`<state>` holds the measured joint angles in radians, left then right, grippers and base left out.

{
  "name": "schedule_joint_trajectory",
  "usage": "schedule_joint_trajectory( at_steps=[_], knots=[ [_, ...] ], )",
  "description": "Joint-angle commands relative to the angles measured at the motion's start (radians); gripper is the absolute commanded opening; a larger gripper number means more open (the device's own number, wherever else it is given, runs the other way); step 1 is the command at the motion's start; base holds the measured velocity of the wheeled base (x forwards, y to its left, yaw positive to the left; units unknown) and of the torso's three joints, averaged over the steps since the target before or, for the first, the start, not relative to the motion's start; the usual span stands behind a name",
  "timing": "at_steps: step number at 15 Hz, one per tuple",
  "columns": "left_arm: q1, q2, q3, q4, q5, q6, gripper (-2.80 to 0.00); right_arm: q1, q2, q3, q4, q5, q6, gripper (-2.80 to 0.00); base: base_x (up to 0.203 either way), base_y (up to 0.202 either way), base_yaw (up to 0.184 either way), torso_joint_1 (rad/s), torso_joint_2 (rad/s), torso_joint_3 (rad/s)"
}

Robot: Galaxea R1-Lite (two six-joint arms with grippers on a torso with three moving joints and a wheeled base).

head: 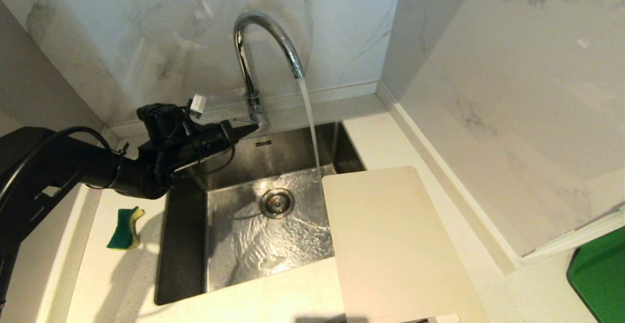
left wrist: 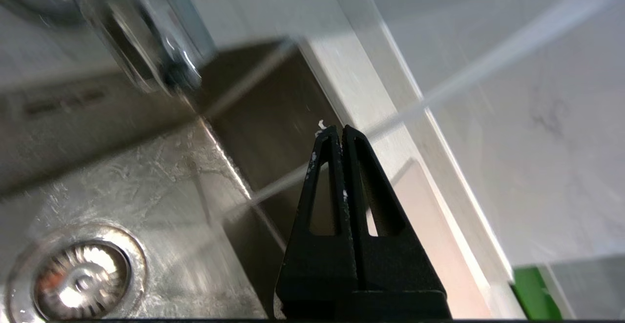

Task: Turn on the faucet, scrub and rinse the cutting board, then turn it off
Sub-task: Turn off the tap

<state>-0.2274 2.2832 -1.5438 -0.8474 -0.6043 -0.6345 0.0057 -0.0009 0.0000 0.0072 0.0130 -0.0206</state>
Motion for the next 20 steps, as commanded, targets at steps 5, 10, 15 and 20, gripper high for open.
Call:
schedule_joint_trajectory(
  at_steps=[5, 10, 15, 20],
  knots=[
    [-0.001, 0.091, -0.159, 0.027, 0.045, -0.004, -2.8, 0.0, 0.001, 0.0, 0.0, 0.001, 0.001, -2.8, 0.0, 0.0, 0.0, 0.0, 0.0, 0.0],
    [0.004, 0.164, -0.278, 0.038, 0.075, -0.004, -2.8, 0.0, 0.001, 0.0, 0.0, 0.001, 0.001, -2.8, 0.0, 0.0, 0.0, 0.0, 0.0, 0.0],
    [0.01, 0.222, -0.399, 0.093, 0.099, -0.002, -2.8, 0.0, 0.001, 0.0, 0.0, 0.001, 0.001, -2.8, 0.0, 0.0, 0.0, 0.0, 0.0, 0.0],
    [0.019, 0.231, -0.406, 0.095, 0.093, -0.001, -2.8, 0.0, 0.001, 0.0, -0.001, 0.001, 0.001, -2.8, 0.0, 0.0, 0.0, 0.0, 0.0, 0.0]
  ],
)
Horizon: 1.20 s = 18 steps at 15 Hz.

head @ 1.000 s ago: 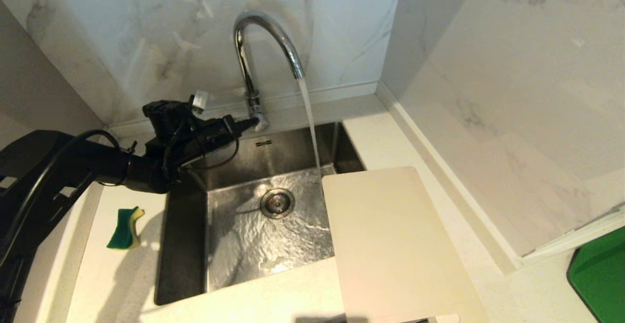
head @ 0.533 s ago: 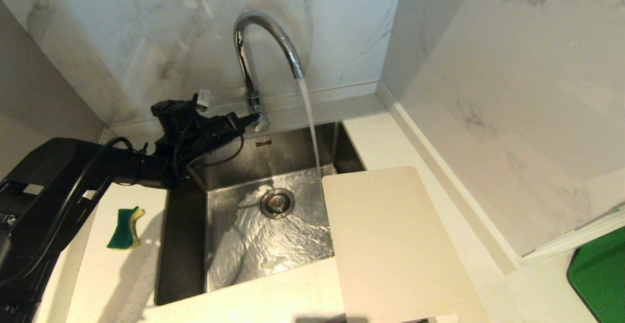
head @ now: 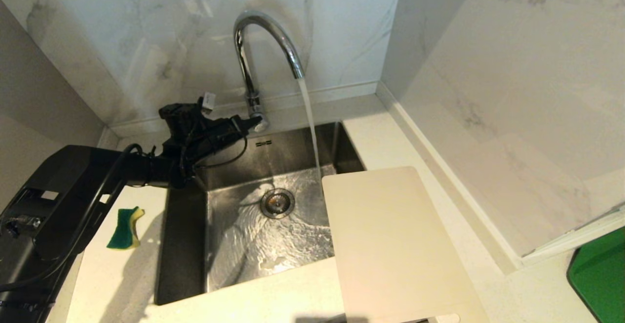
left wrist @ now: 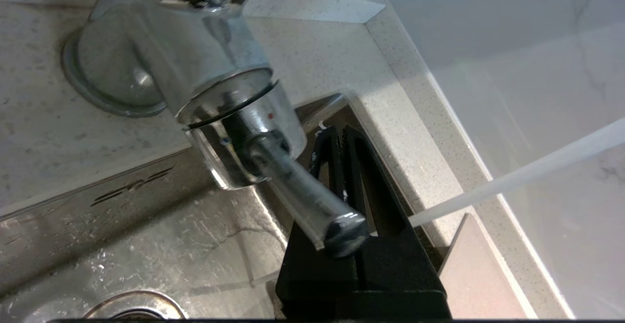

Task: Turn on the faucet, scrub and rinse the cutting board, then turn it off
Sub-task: Turn off the tap

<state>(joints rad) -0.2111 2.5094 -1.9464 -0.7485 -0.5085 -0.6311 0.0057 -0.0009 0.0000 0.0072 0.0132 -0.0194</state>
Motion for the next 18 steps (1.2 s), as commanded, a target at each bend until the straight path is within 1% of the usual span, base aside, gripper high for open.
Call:
schedule_joint_trajectory(
  at_steps=[1, 10, 18],
  knots=[
    [0.005, 0.003, -0.003, -0.005, -0.002, -0.004, -2.8, 0.0, 0.001, 0.0, 0.0, 0.001, -0.001, -2.8, 0.0, 0.0, 0.0, 0.0, 0.0, 0.0],
    [0.044, -0.006, -0.008, 0.005, -0.005, -0.007, -2.8, 0.0, 0.001, 0.0, 0.0, 0.001, -0.002, -2.8, 0.0, 0.0, 0.0, 0.0, 0.0, 0.0],
    [0.042, -0.012, -0.006, 0.004, -0.008, -0.016, -2.8, 0.0, 0.001, 0.0, -0.001, 0.001, -0.002, -2.8, 0.0, 0.0, 0.0, 0.0, 0.0, 0.0]
  ],
)
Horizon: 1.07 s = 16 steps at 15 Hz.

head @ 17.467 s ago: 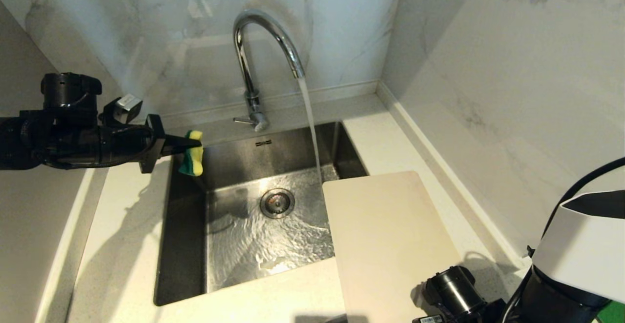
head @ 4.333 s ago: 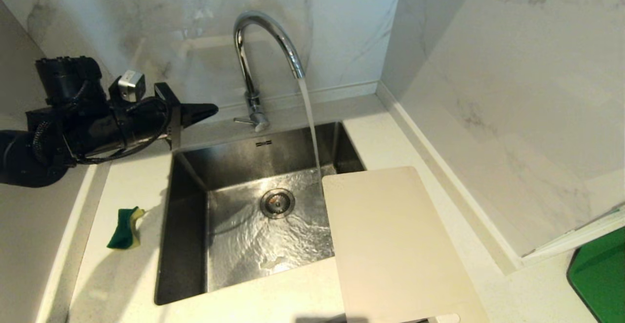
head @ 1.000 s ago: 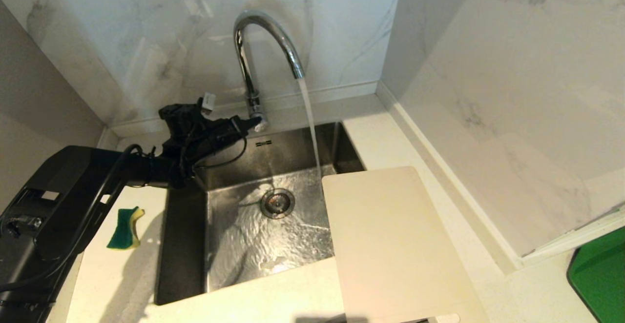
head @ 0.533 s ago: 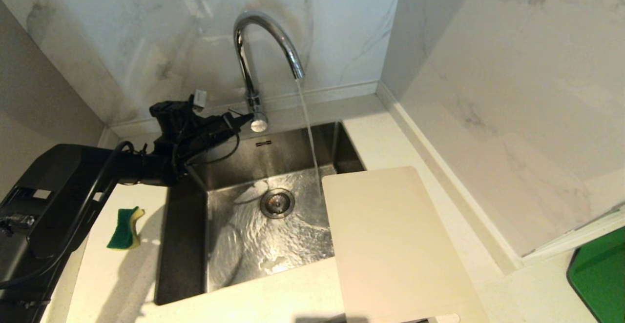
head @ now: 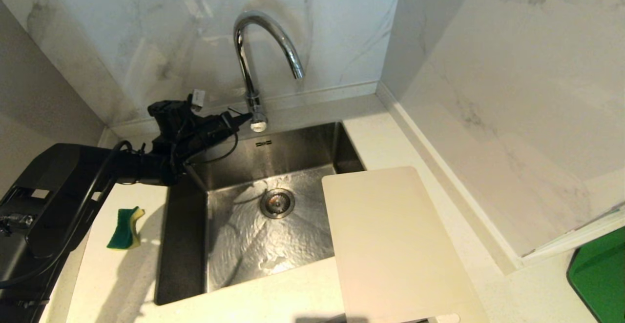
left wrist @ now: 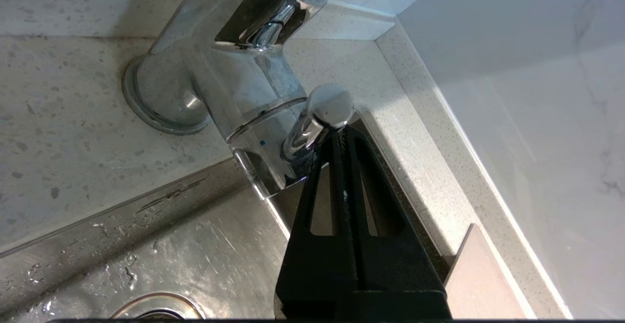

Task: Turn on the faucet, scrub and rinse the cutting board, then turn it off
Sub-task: Turn off the tap

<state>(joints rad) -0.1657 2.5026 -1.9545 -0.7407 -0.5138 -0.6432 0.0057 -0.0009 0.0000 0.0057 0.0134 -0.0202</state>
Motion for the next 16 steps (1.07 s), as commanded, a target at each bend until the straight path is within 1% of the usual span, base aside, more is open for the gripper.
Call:
schedule_joint_trajectory(
  at_steps=[1, 3, 8, 11, 13, 16],
  knots=[
    [-0.005, -0.009, 0.002, -0.004, -0.004, -0.004, -2.8, 0.0, 0.001, 0.0, 0.0, 0.0, -0.001, -2.8, 0.0, 0.0, 0.0, 0.0, 0.0, 0.0],
    [-0.015, -0.019, 0.002, -0.005, -0.006, -0.005, -2.8, 0.0, 0.001, 0.0, 0.002, 0.0, -0.001, -2.8, 0.0, 0.0, 0.0, 0.0, 0.0, 0.0],
    [-0.076, -0.067, 0.017, -0.008, 0.003, -0.009, -2.8, 0.0, 0.001, 0.0, 0.0, 0.0, -0.001, -2.8, 0.0, 0.0, 0.0, 0.0, 0.0, 0.0],
    [-0.093, -0.115, 0.029, -0.003, 0.002, -0.008, -2.8, 0.0, 0.001, 0.0, 0.0, 0.0, -0.001, -2.8, 0.0, 0.0, 0.0, 0.0, 0.0, 0.0],
    [-0.093, -0.156, 0.028, 0.028, 0.0, -0.007, -2.8, 0.0, 0.001, 0.0, 0.001, 0.0, -0.001, -2.8, 0.0, 0.0, 0.0, 0.0, 0.0, 0.0],
    [-0.09, -0.242, 0.029, 0.115, 0.003, 0.009, -2.8, 0.0, 0.001, 0.0, 0.0, 0.0, -0.001, -2.8, 0.0, 0.0, 0.0, 0.0, 0.0, 0.0]
  ],
)
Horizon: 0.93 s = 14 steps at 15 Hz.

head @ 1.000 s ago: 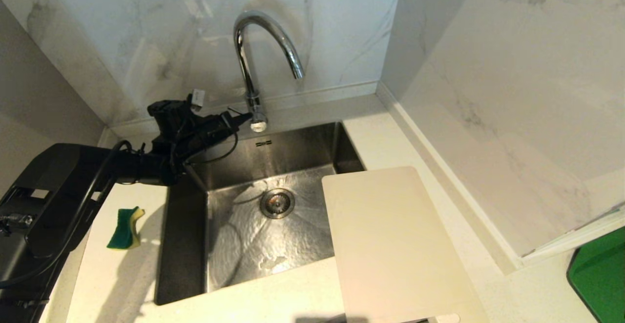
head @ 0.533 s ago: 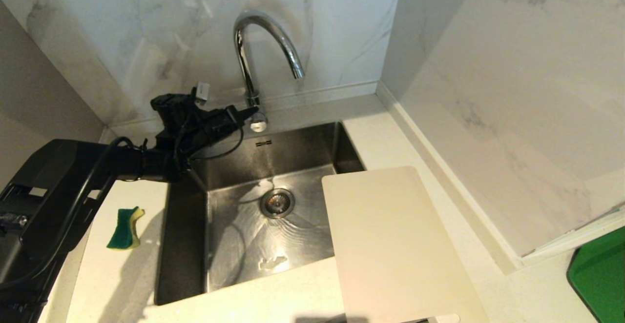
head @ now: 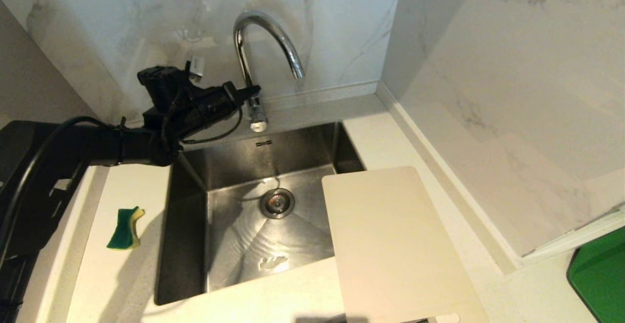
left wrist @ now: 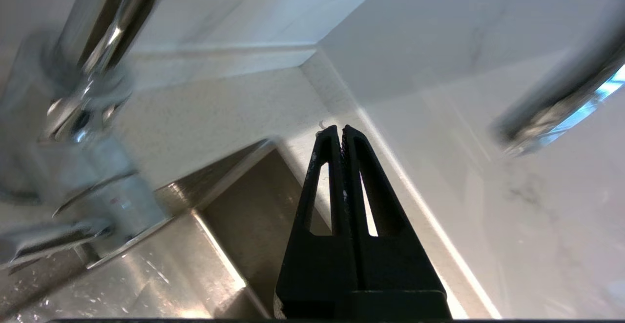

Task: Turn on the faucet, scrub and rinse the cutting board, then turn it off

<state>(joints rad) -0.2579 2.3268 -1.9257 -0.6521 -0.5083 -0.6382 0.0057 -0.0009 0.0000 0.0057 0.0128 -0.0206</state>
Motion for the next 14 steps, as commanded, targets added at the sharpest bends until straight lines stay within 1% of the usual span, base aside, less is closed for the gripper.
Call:
schedule_joint_trajectory(
  at_steps=[1, 3, 4, 5, 7, 10, 13, 14],
  knots=[
    [0.006, -0.101, 0.001, 0.081, -0.001, 0.038, -2.8, 0.0, 0.001, 0.0, 0.001, 0.001, -0.001, -2.8, 0.0, 0.0, 0.0, 0.0, 0.0, 0.0],
    [0.02, -0.145, 0.001, 0.17, 0.01, 0.195, -2.8, 0.0, 0.001, 0.0, 0.001, 0.001, 0.0, -2.8, 0.0, 0.0, 0.0, 0.0, 0.0, 0.0],
    [0.029, -0.176, 0.0, 0.222, 0.034, 0.266, -2.8, 0.0, 0.001, 0.0, 0.0, 0.001, -0.001, -2.8, 0.0, 0.0, 0.0, 0.0, 0.0, 0.0],
    [0.04, -0.207, -0.003, 0.282, 0.063, 0.315, -2.8, 0.0, 0.001, 0.0, 0.0, 0.001, -0.001, -2.8, 0.0, 0.0, 0.0, 0.0, 0.0, 0.0],
    [0.071, -0.276, -0.006, 0.377, 0.081, 0.371, -2.8, 0.0, 0.001, 0.0, 0.002, 0.001, -0.002, -2.8, 0.0, 0.0, 0.0, 0.0, 0.0, 0.0],
    [0.129, -0.404, -0.007, 0.546, 0.086, 0.43, -2.8, 0.0, 0.001, 0.0, 0.002, 0.003, -0.004, -2.8, 0.0, 0.0, 0.0, 0.0, 0.0, 0.0],
    [0.217, -0.493, -0.029, 0.617, 0.111, 0.502, -2.8, 0.0, 0.001, 0.0, 0.001, 0.003, -0.004, -2.8, 0.0, 0.0, 0.0, 0.0, 0.0, 0.0],
    [0.253, -0.518, -0.031, 0.637, 0.118, 0.55, -2.8, 0.0, 0.001, 0.0, 0.002, 0.003, -0.004, -2.8, 0.0, 0.0, 0.0, 0.0, 0.0, 0.0]
  ],
)
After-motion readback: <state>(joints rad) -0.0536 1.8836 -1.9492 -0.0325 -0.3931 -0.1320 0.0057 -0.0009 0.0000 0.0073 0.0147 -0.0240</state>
